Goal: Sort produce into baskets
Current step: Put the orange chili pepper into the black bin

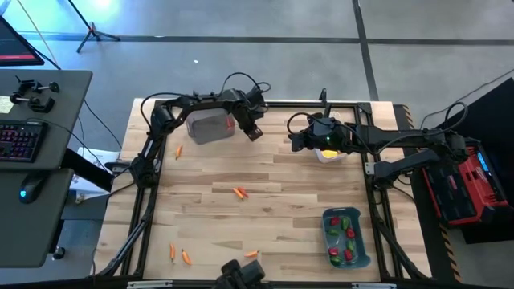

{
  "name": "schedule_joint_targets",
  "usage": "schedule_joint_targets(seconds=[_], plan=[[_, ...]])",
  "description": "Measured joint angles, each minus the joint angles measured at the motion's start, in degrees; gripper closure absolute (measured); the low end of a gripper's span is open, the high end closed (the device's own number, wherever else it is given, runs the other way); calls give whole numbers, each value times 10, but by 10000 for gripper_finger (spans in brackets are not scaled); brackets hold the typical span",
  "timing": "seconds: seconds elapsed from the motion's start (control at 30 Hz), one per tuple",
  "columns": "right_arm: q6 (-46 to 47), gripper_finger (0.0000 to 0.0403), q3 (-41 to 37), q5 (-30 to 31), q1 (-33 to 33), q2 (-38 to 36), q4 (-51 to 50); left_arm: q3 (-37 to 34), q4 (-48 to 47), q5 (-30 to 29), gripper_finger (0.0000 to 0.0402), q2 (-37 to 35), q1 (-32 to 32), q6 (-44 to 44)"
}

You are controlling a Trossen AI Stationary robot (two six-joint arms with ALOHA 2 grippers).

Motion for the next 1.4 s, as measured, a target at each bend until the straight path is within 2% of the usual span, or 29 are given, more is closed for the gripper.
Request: schedule_joint_targets(seconds=[0.2,0.43,0.67,0.8,1.1,1.2,1.4], plan=[[-11,403,0,-6,0,0,0,0,-27,-9,402,-2,-2,22],[-25,403,0,-15,0,0,0,0,-110,-7,402,-3,-12,62],[-36,403,0,-15,0,0,0,-2,-107,33,402,-2,-66,57],[-41,403,0,-15,0,0,0,-1,-113,-10,402,-4,-103,42],[-68,403,0,-15,0,0,-1,-3,-159,17,402,-14,-187,-3],[-76,403,0,-15,0,0,-1,-4,-147,-4,401,-36,-193,-16],[-97,403,0,-14,0,0,-4,-2,-93,-84,401,-102,-155,-20]])
